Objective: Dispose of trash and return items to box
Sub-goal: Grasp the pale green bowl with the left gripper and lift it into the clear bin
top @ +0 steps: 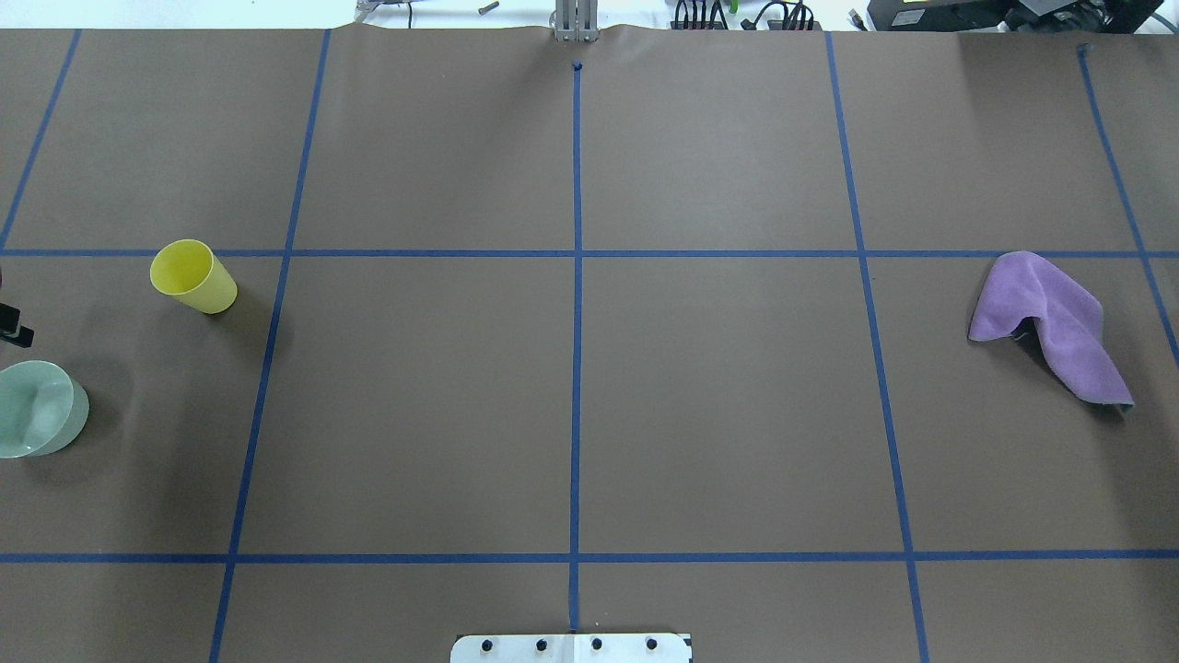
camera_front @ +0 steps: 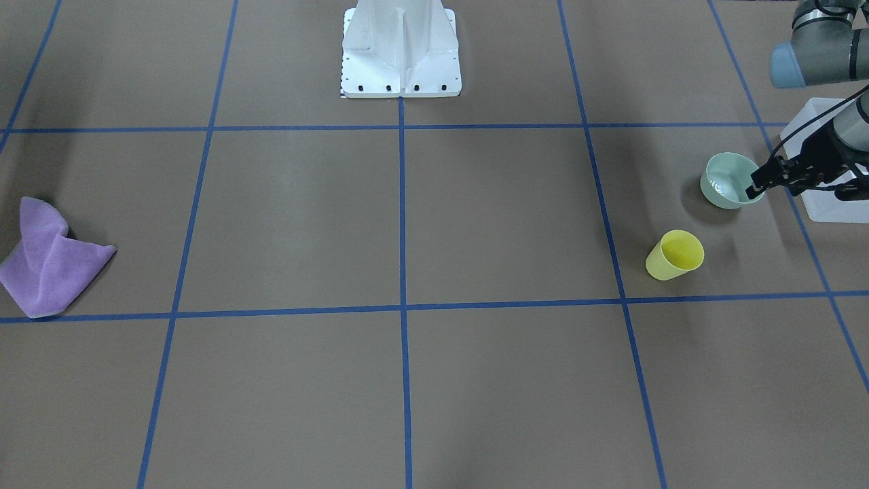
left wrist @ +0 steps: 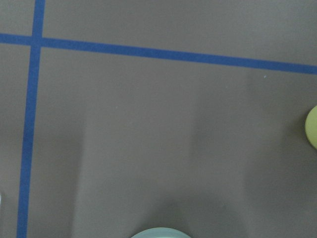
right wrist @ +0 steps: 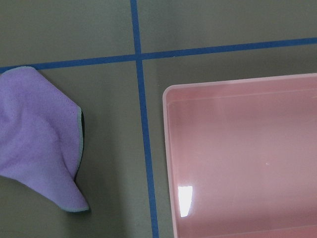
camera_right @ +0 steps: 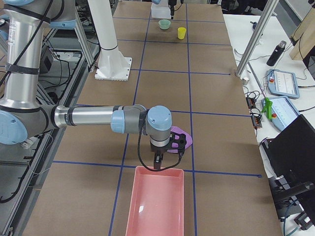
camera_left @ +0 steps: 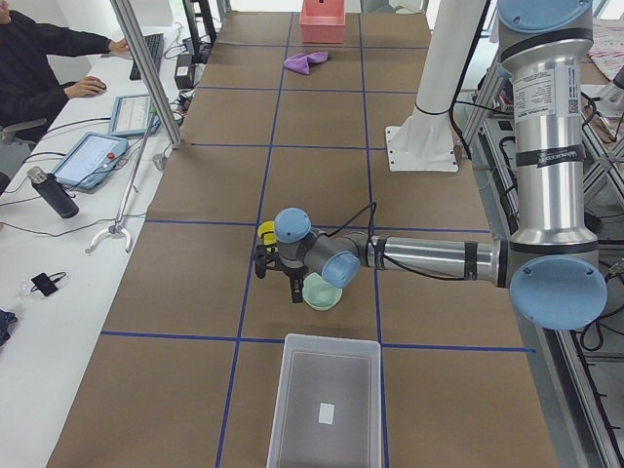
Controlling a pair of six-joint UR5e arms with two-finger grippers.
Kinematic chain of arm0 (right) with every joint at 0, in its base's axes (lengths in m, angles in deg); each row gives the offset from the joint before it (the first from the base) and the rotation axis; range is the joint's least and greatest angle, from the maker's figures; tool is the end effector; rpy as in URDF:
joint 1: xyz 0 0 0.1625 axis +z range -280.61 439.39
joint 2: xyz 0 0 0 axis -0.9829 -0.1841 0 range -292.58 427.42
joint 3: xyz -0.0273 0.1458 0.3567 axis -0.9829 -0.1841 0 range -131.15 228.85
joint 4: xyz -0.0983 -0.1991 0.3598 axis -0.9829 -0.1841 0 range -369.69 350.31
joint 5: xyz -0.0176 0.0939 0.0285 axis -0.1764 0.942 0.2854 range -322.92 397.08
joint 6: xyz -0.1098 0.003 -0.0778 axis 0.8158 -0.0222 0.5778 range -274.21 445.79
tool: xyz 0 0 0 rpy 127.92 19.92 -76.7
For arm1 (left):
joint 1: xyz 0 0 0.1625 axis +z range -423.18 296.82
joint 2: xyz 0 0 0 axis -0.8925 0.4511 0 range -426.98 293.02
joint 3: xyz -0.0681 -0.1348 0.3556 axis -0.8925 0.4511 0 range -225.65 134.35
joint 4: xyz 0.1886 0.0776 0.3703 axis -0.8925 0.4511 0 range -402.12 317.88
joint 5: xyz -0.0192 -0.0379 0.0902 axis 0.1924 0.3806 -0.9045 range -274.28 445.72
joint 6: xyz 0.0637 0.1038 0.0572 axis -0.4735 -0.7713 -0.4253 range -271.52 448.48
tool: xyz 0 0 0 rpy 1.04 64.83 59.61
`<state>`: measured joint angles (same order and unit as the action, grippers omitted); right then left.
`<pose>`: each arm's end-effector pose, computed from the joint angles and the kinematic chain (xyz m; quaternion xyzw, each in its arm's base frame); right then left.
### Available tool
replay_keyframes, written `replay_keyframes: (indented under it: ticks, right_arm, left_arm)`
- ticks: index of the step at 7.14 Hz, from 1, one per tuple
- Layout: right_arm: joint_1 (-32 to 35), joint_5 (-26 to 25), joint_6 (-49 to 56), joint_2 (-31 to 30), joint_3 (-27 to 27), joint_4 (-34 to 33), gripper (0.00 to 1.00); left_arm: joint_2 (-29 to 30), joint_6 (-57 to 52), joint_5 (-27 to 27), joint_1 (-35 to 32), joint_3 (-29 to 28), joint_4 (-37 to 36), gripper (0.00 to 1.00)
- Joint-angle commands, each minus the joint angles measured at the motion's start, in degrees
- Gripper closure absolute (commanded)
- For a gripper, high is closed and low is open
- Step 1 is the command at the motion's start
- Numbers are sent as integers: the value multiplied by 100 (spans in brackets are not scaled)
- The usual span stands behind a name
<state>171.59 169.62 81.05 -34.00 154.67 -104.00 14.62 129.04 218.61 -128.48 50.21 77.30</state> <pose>0.0585 -0.4215 0.6095 -0.0074 -0.3628 0.0561 0.9302 0.1618 -0.4516 0.6053 -0.0096 0.4162 -0.0406 0.9083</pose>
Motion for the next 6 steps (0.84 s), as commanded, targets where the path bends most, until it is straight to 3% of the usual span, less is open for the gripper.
replay_keyframes:
  ticks: [1,6]
  right_arm:
    - [0,9,-8,9,0,0,0]
    - [-9,0,-9,9,0,0,0]
  left_arm:
    - [-154,-13,1,43,-110,45,2]
    - [-189,-84,62,491,-744,721,2]
